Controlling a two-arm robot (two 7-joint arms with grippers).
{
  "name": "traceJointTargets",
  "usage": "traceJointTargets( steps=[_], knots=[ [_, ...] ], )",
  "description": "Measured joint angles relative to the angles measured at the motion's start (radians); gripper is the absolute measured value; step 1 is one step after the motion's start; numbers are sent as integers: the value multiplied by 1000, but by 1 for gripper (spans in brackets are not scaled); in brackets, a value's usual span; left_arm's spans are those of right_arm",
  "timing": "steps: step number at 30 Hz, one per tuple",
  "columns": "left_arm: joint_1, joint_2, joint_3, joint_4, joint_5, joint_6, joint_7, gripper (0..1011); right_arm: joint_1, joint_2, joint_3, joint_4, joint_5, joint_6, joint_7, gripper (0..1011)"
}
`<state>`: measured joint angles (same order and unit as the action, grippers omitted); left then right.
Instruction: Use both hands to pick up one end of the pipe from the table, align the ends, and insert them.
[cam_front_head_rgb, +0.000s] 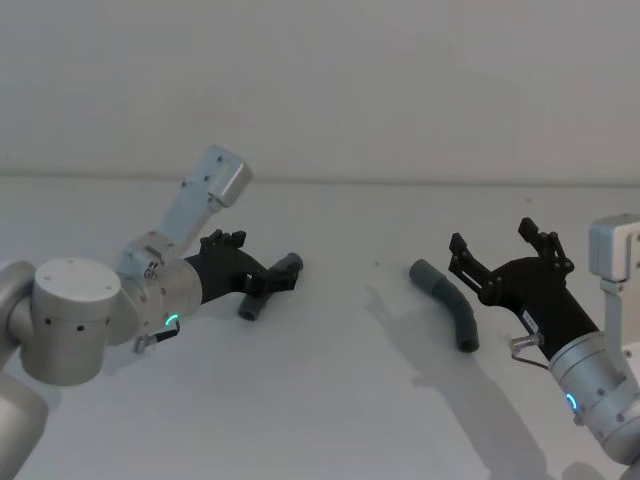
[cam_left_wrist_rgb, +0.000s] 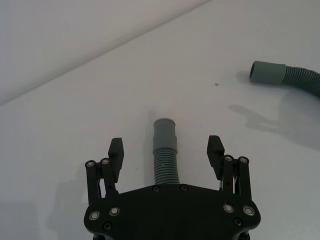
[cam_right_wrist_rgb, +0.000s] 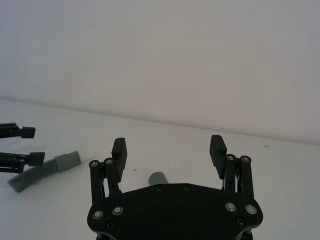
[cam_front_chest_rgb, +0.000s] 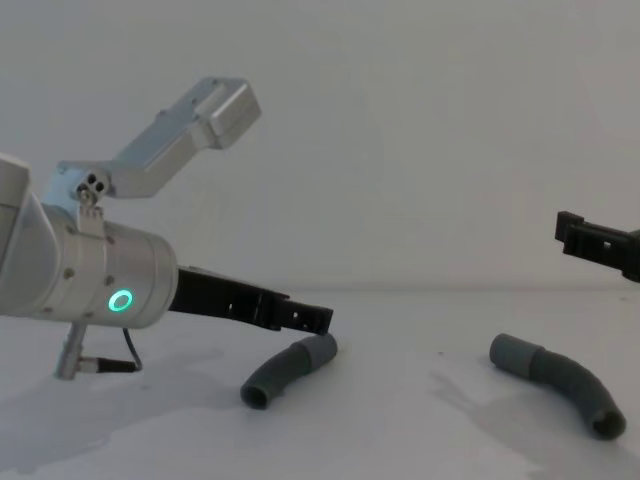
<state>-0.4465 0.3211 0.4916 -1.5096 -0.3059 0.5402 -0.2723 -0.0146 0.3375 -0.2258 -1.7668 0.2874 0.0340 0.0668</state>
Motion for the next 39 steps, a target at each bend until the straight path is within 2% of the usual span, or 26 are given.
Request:
traceJointTargets(
  steps=[17, 39],
  knots=[
    [-23, -44, 13, 68, 24, 12, 11, 1001, 0, 0, 0, 0, 0, 0, 0, 1002],
    [-61, -77, 16, 143, 33, 30, -26, 1001, 0, 0, 0, 0, 0, 0, 0, 1002]
  ],
)
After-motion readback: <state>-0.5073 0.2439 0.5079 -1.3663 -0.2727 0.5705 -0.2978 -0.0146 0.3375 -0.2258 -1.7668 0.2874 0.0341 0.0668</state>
